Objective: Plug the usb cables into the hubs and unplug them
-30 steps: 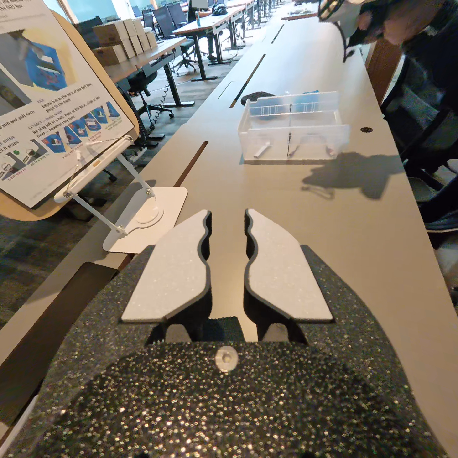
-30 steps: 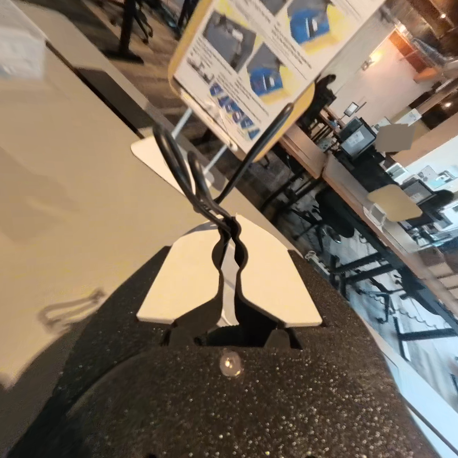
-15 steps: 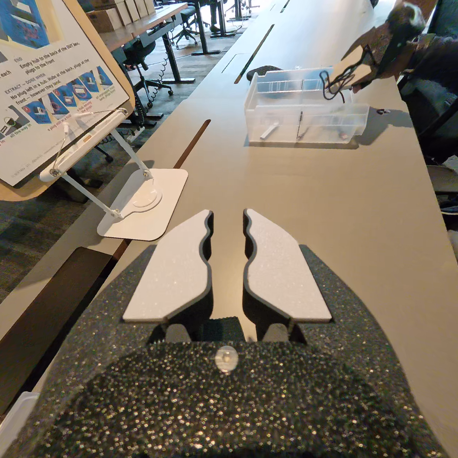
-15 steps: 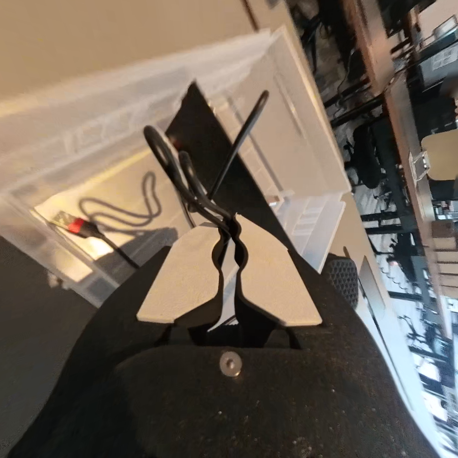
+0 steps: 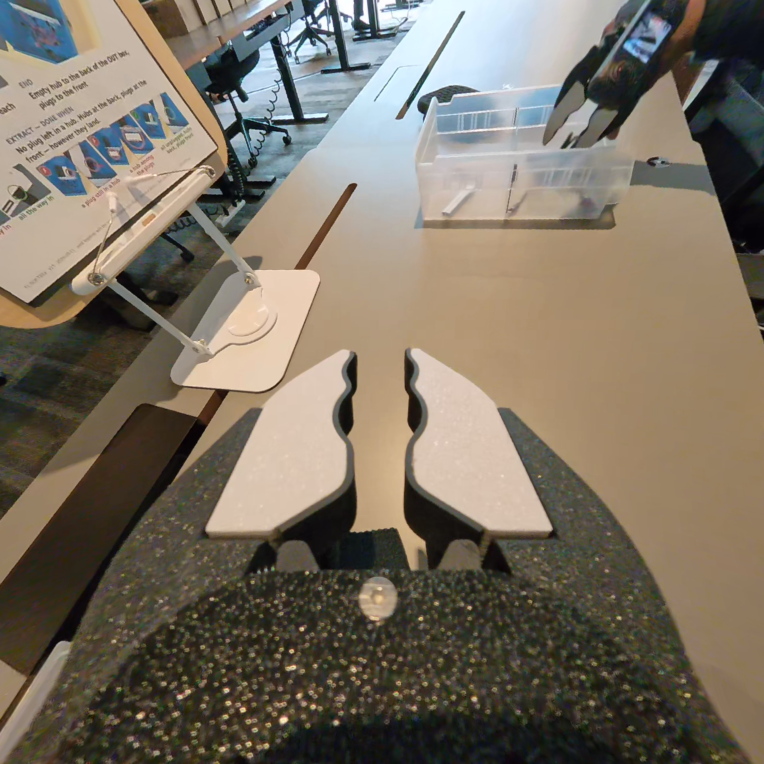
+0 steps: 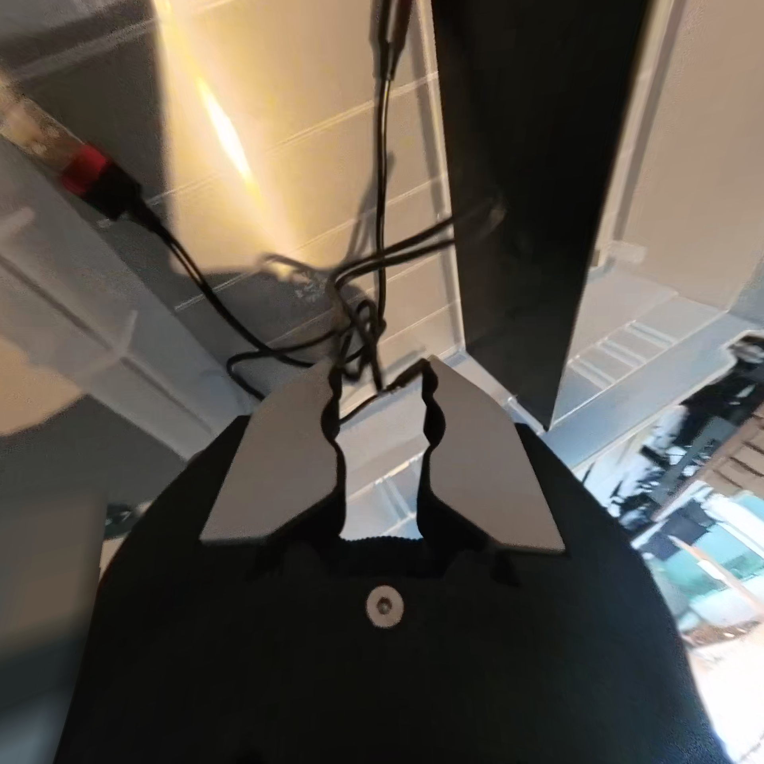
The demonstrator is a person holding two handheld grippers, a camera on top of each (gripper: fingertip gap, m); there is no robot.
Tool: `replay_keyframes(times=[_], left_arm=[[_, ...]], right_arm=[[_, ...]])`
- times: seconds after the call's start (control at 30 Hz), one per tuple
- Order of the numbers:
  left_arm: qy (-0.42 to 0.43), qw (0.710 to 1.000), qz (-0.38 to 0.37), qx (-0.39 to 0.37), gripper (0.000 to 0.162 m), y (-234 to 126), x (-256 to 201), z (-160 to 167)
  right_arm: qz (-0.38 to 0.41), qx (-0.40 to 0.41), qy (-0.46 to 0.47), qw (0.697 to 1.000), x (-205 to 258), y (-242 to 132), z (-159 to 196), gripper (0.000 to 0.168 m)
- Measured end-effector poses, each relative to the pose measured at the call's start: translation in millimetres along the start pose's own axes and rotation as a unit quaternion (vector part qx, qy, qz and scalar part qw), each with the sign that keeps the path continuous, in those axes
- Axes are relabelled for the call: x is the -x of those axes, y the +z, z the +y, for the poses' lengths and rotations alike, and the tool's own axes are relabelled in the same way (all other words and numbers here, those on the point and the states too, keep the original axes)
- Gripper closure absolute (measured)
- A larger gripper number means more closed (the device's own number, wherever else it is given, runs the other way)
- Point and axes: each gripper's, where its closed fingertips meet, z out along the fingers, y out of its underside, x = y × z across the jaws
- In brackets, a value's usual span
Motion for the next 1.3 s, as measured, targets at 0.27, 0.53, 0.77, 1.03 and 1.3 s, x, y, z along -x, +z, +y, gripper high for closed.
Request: replay_keyframes(times=[0.27,0.53,0.77,1.03,1.3], left_arm=[[-0.004,1.000,-0.015,0.004,0.141,-9.5,9.6,3.8],[0.001,0.999,-0.046,0.014,0.141,-32.7,21.0,6.6],[-0.011,0.988,-0.121,0.097,0.138,-84.3,53.3,49.1],[-0.102,0.963,-0.196,0.158,0.130,-171.4,85.3,125.8],[-0.162,0.938,-0.132,0.278,0.130,-156.1,81.6,204.1]], right_arm=[[-0.065,0.010,0.079,0.995,-10.8,-43.9,10.9,0.112],[0.000,-0.183,0.067,0.981,-28.5,-109.5,-108.6,0.118],[-0.049,-0.267,-0.080,0.959,36.7,-119.1,-270.1,0.120],[-0.168,-0.418,-0.101,0.887,102.5,-99.0,-433.9,0.120],[-0.188,-0.526,-0.050,0.828,107.8,-112.4,-521.3,0.121]])
